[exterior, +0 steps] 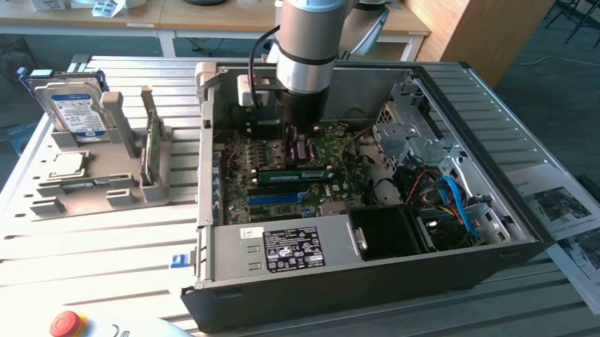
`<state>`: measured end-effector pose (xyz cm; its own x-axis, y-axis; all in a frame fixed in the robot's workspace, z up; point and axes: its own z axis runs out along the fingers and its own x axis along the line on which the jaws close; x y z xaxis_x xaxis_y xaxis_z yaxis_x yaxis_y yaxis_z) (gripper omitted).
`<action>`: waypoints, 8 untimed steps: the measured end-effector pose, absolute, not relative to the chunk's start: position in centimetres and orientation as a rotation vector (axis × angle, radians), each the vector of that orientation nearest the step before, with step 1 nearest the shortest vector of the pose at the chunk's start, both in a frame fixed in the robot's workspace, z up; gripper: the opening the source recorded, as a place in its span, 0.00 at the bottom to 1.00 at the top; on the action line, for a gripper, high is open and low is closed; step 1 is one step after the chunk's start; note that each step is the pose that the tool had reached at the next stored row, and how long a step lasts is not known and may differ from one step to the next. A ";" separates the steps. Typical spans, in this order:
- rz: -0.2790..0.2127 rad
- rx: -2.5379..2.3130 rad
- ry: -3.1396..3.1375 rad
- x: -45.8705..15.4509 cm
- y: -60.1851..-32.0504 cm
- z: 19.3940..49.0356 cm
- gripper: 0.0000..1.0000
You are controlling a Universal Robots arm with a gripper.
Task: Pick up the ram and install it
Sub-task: 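Press down the ram until it locks into place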
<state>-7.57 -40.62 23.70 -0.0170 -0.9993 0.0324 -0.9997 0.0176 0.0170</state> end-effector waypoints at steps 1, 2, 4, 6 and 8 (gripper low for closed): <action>0.016 2.178 -2.216 -7.6 -40.6 23.6 0.10; 0.016 2.178 -2.216 -7.6 -40.6 23.5 0.10; 0.016 2.178 -2.216 -7.6 -40.6 23.2 0.10; 0.016 2.178 -2.216 -7.6 -40.6 23.0 0.10; 0.017 2.178 -2.215 -7.6 -40.6 23.0 0.10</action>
